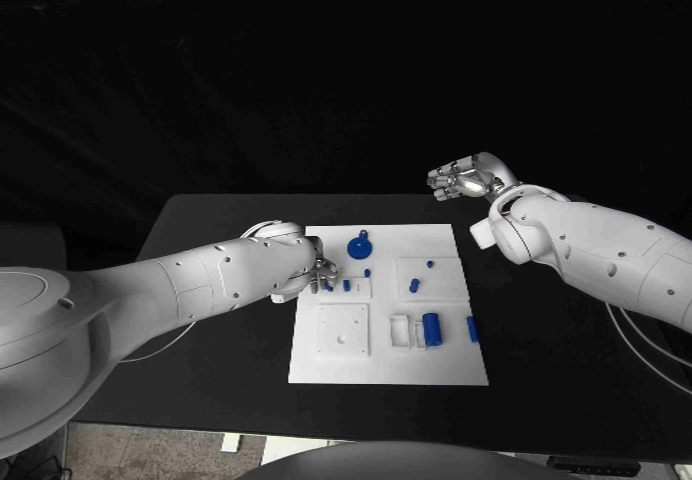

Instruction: Assemble the parts on the task board

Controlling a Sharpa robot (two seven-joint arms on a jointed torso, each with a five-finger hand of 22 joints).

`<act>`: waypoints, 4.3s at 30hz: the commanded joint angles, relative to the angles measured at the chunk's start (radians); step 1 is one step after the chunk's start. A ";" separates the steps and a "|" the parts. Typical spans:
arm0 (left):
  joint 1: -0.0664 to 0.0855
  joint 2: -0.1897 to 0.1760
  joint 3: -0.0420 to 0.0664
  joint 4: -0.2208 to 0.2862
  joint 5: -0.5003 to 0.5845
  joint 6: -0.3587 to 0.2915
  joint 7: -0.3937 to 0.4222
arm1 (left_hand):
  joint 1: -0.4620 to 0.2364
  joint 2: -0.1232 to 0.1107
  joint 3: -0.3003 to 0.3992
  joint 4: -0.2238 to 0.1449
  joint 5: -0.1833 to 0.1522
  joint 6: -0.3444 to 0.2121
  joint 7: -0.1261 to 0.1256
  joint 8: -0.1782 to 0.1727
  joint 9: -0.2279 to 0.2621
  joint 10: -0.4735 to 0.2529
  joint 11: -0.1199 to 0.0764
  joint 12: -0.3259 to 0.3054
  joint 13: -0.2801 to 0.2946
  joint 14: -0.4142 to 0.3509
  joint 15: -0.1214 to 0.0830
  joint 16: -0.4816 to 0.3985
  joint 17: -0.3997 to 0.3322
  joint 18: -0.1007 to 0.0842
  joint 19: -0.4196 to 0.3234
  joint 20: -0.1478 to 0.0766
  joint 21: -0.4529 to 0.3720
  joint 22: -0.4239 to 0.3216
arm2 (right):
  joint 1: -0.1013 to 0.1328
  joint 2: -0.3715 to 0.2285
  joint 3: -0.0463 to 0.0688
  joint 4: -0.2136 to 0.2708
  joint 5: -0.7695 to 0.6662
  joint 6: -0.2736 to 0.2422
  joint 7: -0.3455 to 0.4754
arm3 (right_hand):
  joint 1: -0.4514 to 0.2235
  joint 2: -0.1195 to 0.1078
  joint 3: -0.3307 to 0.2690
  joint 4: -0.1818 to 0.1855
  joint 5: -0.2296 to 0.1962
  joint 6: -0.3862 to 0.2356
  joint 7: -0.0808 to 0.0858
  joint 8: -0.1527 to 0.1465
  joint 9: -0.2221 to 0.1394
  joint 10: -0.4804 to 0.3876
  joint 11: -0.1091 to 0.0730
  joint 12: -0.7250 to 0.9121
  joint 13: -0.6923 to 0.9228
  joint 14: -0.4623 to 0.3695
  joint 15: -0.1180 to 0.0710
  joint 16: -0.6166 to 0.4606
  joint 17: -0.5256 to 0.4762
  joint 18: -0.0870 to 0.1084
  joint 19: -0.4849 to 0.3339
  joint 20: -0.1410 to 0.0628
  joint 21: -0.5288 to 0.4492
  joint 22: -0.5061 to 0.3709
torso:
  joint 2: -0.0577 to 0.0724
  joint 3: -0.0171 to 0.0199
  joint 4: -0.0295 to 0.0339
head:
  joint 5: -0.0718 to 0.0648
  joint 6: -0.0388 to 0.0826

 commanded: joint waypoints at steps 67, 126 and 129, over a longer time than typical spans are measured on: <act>-0.022 0.011 -0.005 0.005 0.012 0.076 0.012 | 0.052 0.039 -0.308 0.163 -0.077 0.220 -0.127 0.004 0.024 0.028 -0.031 0.025 0.002 0.016 -0.022 0.016 0.038 0.006 0.015 0.002 -0.018 0.019 | 0.000 0.004 0.000 -0.004 -0.005 0.018 0.009 | 0.000 -0.013 0.017 0.002 0.023 0.007 -0.001 -0.003 -0.001 -0.009 0.002 -0.005 -0.001 -0.004 0.005 -0.005 -0.002 0.004 -0.009 0.001 0.000 -0.001 | 0.000 -0.0013 0.0008 | -0.011 -0.013; -0.013 -0.083 0.002 0.051 0.050 -0.040 0.034 | 0.180 -0.143 -0.471 0.373 -0.285 0.139 -0.100 0.001 -0.022 0.023 -0.020 -0.074 -0.034 -0.031 -0.028 -0.093 -0.105 -0.006 0.012 -0.010 -0.087 0.015 | 0.000 -0.005 0.000 -0.004 -0.005 0.016 0.010 | 0.001 -0.014 0.013 0.005 0.023 0.006 -0.001 -0.003 -0.001 -0.011 0.002 -0.005 -0.001 -0.006 0.005 -0.005 -0.002 0.004 -0.012 0.002 -0.001 -0.001 | 0.000 -0.0008 0.0010 | -0.017 -0.006; -0.012 -0.087 0.002 0.054 0.050 -0.041 0.036 | 0.180 -0.141 -0.476 0.366 -0.286 0.087 -0.087 0.013 -0.058 0.019 -0.014 -0.099 -0.033 -0.040 -0.027 -0.101 -0.121 -0.009 0.008 -0.012 -0.098 0.016 | 0.000 -0.006 0.000 -0.003 -0.004 0.016 0.010 | 0.001 -0.014 0.013 0.005 0.023 0.006 -0.001 -0.003 -0.001 -0.011 0.002 -0.005 -0.001 -0.006 0.005 -0.005 -0.002 0.004 -0.012 0.002 -0.001 -0.001 | 0.000 -0.0012 0.0008 | -0.017 -0.006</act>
